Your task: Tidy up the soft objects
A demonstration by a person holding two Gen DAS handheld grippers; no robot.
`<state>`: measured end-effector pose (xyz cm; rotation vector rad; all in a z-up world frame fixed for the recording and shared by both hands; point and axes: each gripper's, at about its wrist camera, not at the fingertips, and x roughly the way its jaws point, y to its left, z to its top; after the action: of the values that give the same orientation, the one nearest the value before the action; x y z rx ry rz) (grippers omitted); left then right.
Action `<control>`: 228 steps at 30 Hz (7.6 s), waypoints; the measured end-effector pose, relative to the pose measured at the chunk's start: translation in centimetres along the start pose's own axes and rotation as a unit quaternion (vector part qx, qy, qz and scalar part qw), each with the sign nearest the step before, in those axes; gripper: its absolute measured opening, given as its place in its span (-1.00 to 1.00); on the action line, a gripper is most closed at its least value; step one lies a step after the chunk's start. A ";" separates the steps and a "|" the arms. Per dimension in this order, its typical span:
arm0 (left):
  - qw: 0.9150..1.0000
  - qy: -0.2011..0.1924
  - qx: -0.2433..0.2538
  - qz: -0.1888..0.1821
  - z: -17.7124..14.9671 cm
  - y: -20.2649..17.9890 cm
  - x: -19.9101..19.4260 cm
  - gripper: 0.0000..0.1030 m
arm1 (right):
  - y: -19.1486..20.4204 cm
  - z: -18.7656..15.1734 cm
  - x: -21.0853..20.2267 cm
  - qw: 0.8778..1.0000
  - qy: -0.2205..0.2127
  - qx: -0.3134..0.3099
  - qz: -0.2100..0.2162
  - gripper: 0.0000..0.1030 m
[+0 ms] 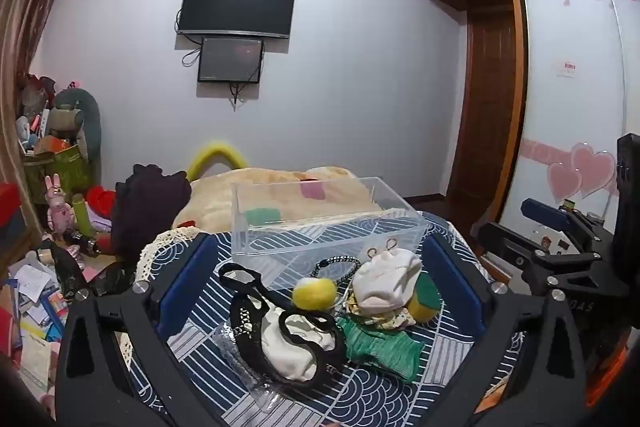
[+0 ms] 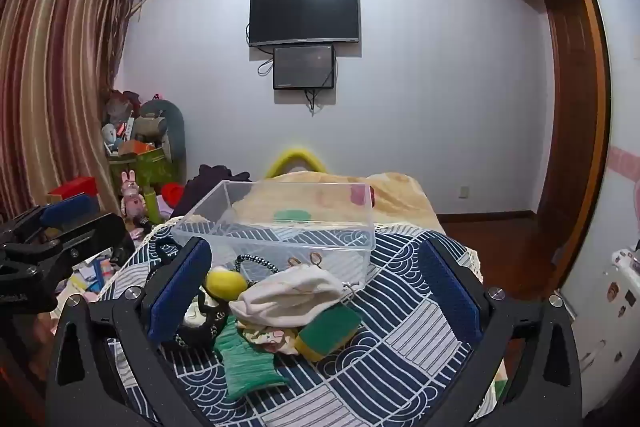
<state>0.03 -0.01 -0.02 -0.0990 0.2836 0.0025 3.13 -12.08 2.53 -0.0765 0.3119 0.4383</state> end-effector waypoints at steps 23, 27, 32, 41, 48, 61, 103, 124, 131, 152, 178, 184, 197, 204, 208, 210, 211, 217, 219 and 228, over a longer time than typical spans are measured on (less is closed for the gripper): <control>1.000 -0.015 -0.020 -0.015 -0.1 0.4 -0.5 1.00 | 0.1 0.2 -0.4 1.000 0.001 0.008 0.004 1.00; 1.000 -0.015 -0.019 -0.014 -0.1 0.5 -0.6 1.00 | 0.3 0.0 -0.3 1.000 0.001 0.011 0.005 1.00; 1.000 -0.016 -0.018 -0.011 0.0 0.6 -0.7 1.00 | 0.3 0.0 -0.4 1.000 0.001 0.012 0.006 1.00; 1.000 -0.014 -0.016 -0.011 0.0 0.5 -0.6 1.00 | 0.3 0.0 -0.4 1.000 -0.001 0.014 0.006 1.00; 1.000 -0.014 -0.012 -0.011 -0.2 0.3 -0.6 1.00 | 0.2 0.1 -0.6 1.000 -0.002 0.020 0.003 1.00; 1.000 -0.018 -0.008 -0.005 -0.2 0.1 -0.6 1.00 | 0.2 0.0 -0.7 1.000 -0.006 0.020 0.008 1.00; 0.999 0.030 -0.017 0.015 -1.3 2.3 2.6 0.51 | -0.4 -1.3 2.1 0.999 0.044 0.019 0.021 0.56; 0.982 0.170 -0.080 0.021 -7.1 8.2 10.4 -0.34 | 0.0 -3.4 8.3 0.990 0.133 0.020 0.047 0.44; 0.983 0.164 -0.076 0.017 -7.3 7.9 10.4 -0.57 | 0.0 -3.9 9.5 0.986 0.155 0.023 0.051 0.44; 0.993 0.100 -0.065 0.007 -3.3 6.9 7.8 -0.73 | -0.1 -3.4 10.3 0.985 0.165 0.005 0.057 -0.88; 0.996 0.037 -0.078 0.016 3.3 7.6 8.6 -0.73 | 0.4 4.0 6.2 0.999 0.033 -0.014 0.037 -0.90; 0.997 0.026 -0.074 0.025 4.2 7.7 8.9 -0.73 | -0.1 2.5 7.3 0.996 0.076 -0.022 0.037 -0.87; 0.998 0.024 -0.056 0.026 5.0 6.8 9.6 -0.73 | -1.5 -5.2 10.6 0.974 0.224 -0.031 0.032 0.06; 0.998 0.021 -0.048 0.031 5.7 6.3 10.4 -0.73 | -1.2 -5.8 11.0 0.974 0.220 -0.039 0.036 -0.84; 0.998 0.013 -0.054 0.039 6.1 6.5 11.1 -0.73 | -1.4 -4.3 10.0 0.981 0.189 -0.039 0.030 -0.88; 0.997 0.010 -0.053 0.049 6.2 6.5 11.6 -0.73 | -1.4 -3.5 9.5 0.984 0.173 -0.037 0.029 -0.88; 0.997 0.009 -0.052 0.053 6.3 6.5 12.0 -0.73 | -1.5 -2.9 9.2 0.985 0.164 -0.037 0.030 -0.88; 0.997 0.030 -0.043 0.063 5.6 6.2 14.6 -0.73 | -1.0 0.5 8.0 0.993 0.111 -0.040 0.031 -0.89; 0.996 0.049 -0.039 0.061 5.0 6.1 15.7 -0.73 | -0.6 1.5 8.1 0.994 0.095 -0.043 0.029 -0.89; 0.993 0.102 -0.043 0.036 3.4 6.0 17.9 -0.73 | 1.2 5.5 11.9 0.996 0.069 -0.058 0.011 -0.89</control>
<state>18.11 6.13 -2.36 -0.1741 0.4905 0.0764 14.35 -5.41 3.98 -0.2167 0.4234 0.4740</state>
